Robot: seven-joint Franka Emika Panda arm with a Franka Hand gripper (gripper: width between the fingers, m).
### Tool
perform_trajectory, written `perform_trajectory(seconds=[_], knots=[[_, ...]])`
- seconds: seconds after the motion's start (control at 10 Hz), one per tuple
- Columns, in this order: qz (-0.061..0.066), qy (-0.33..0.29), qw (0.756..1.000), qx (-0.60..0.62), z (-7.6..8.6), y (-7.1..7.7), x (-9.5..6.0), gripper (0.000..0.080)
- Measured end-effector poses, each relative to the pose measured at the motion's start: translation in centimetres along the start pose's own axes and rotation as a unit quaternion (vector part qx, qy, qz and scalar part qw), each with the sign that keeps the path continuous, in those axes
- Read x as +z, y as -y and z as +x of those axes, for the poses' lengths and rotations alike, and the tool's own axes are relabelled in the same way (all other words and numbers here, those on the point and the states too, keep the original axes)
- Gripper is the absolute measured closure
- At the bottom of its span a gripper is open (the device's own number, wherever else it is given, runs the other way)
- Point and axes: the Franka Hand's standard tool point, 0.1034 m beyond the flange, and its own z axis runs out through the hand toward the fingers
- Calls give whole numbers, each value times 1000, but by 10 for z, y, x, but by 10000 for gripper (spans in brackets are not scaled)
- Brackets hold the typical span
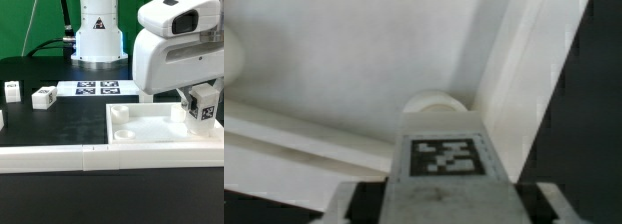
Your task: Assemble one leg
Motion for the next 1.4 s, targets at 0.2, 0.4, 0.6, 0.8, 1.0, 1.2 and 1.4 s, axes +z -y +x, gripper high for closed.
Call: perform_trajectory(seconds=[0.2, 0.4, 0.6, 0.8, 1.0, 1.2, 1.4], knots=[[0, 0, 1000, 3, 0, 0, 0, 511], [-4, -18, 999, 35, -1, 0, 0, 511], [-4, -28, 987, 156, -4, 2, 1, 511], [-2, -30, 969, 244, -4, 2, 1, 511], [1, -30, 931, 364, -4, 3, 1, 509], [4, -29, 892, 451, -4, 3, 1, 509], [5, -29, 845, 534, -4, 5, 2, 509]])
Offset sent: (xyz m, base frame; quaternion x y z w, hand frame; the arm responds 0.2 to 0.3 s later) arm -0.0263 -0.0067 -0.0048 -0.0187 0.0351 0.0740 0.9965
